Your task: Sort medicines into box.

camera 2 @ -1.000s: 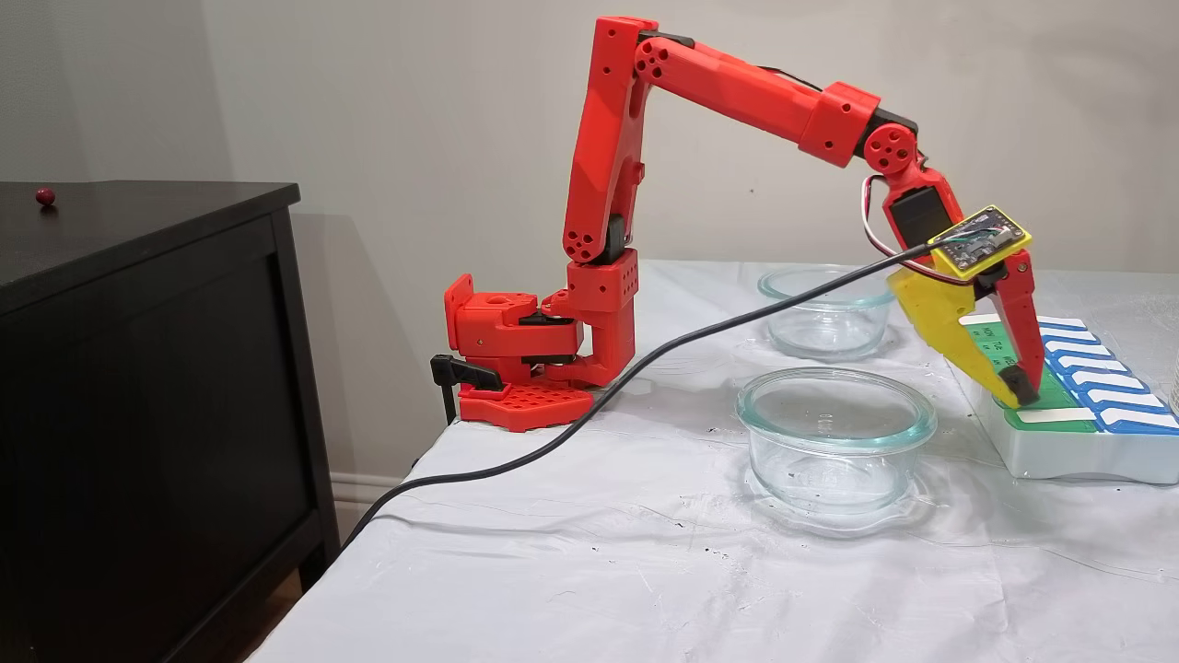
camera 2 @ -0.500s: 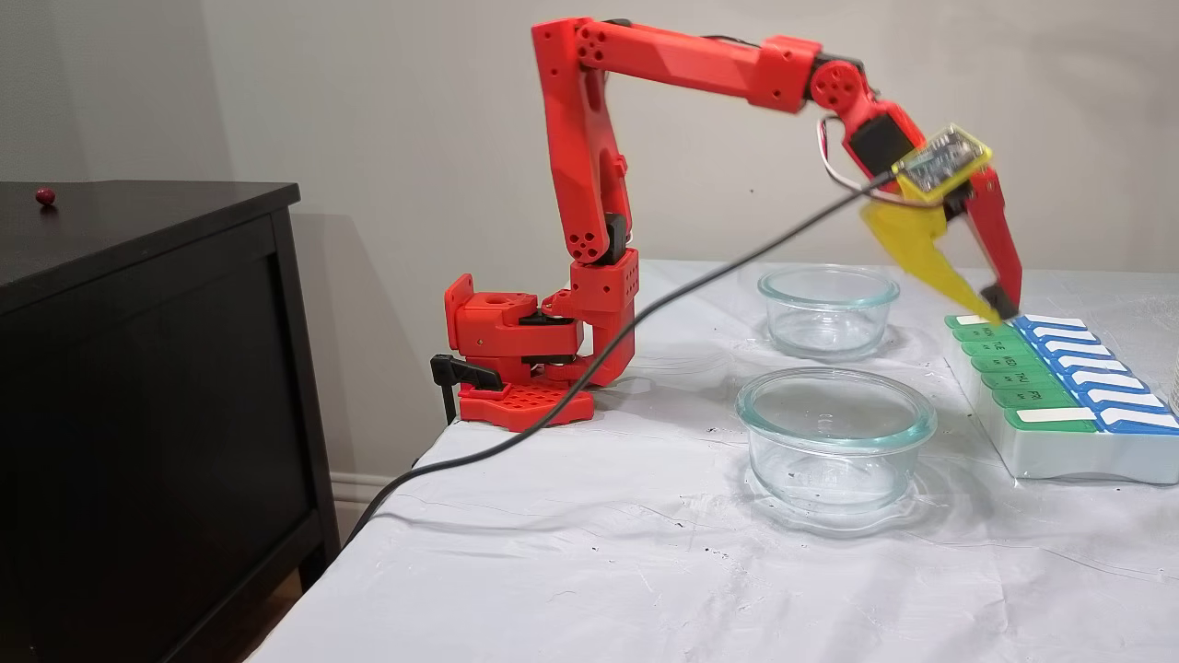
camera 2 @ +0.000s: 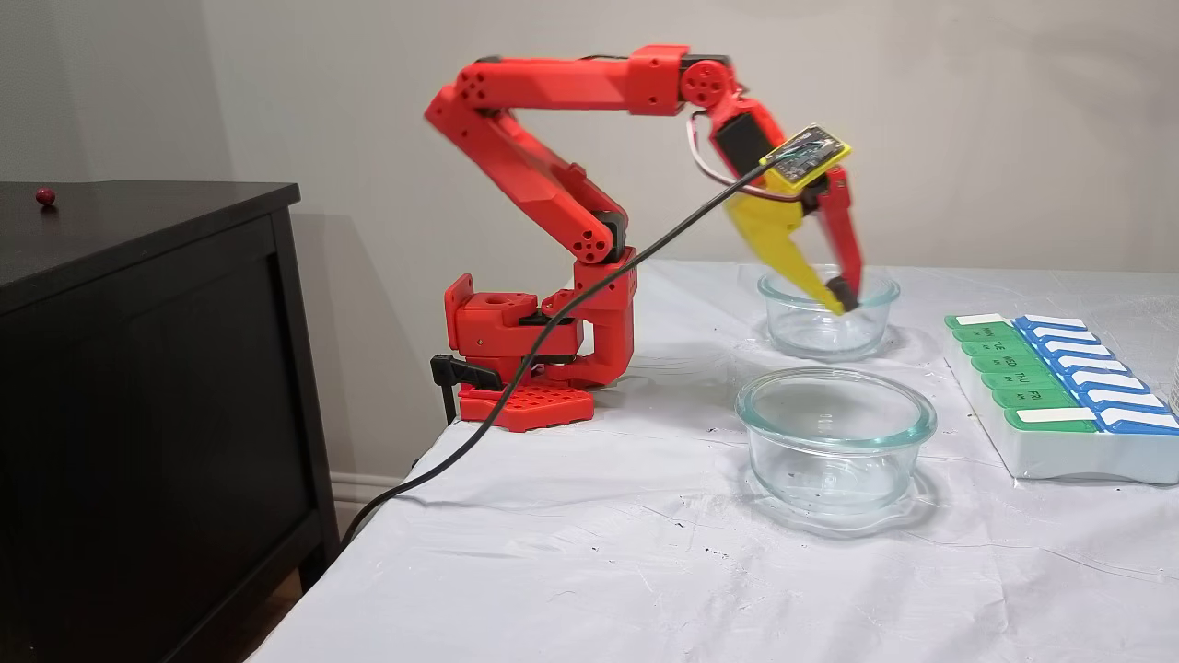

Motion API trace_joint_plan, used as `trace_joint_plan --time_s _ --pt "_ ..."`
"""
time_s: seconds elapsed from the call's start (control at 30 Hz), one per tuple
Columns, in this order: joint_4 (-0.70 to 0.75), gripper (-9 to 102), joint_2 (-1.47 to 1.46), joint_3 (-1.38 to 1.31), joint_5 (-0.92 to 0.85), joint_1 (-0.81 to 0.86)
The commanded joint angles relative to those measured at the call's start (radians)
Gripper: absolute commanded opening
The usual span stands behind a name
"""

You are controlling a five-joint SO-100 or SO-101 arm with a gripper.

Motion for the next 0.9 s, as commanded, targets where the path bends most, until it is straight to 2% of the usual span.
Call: trace_joint_plan --time_s 0.0,0.07,0.13,0.33,0.4,0.53,0.87 --pt "0.080 0 0.181 0.049 -0.015 -0.021" --pt "0.143 0 0.321 0.109 -0.003 -0.008" --pt "0.176 0 0.321 0.130 -0.014 -0.015" --pt "0.161 2 0.321 0.229 -0.038 -0.015" --pt "0.212 0 0.321 0.262 -0.026 -0.021" --pt "0.167 0 0.321 0.370 0.006 -0.031" --pt "0.167 0 0.321 0.370 -0.006 -0.055"
